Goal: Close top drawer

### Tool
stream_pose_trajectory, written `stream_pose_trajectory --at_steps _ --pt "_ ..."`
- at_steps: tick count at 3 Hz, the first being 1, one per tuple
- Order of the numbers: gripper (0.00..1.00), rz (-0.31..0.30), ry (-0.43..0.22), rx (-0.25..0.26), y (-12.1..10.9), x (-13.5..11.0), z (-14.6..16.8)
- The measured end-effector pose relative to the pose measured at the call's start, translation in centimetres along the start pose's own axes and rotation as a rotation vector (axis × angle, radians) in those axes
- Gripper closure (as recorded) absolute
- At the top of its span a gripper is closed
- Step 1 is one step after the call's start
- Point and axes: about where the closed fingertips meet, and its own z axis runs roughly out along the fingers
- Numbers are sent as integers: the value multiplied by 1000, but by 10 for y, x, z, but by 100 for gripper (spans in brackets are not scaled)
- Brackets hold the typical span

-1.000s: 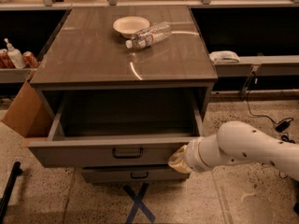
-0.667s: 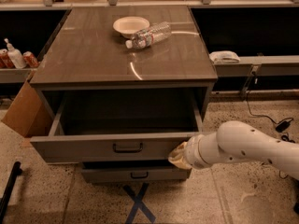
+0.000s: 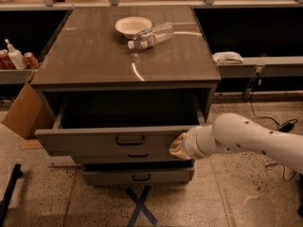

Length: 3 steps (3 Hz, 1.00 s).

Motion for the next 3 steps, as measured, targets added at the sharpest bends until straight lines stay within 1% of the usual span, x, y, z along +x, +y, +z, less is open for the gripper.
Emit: stream_pose_trajectory --at_steps 1,3 --pt "100 -22 13 10 -16 -1 6" --pt "100 -34 66 -7 -42 4 22"
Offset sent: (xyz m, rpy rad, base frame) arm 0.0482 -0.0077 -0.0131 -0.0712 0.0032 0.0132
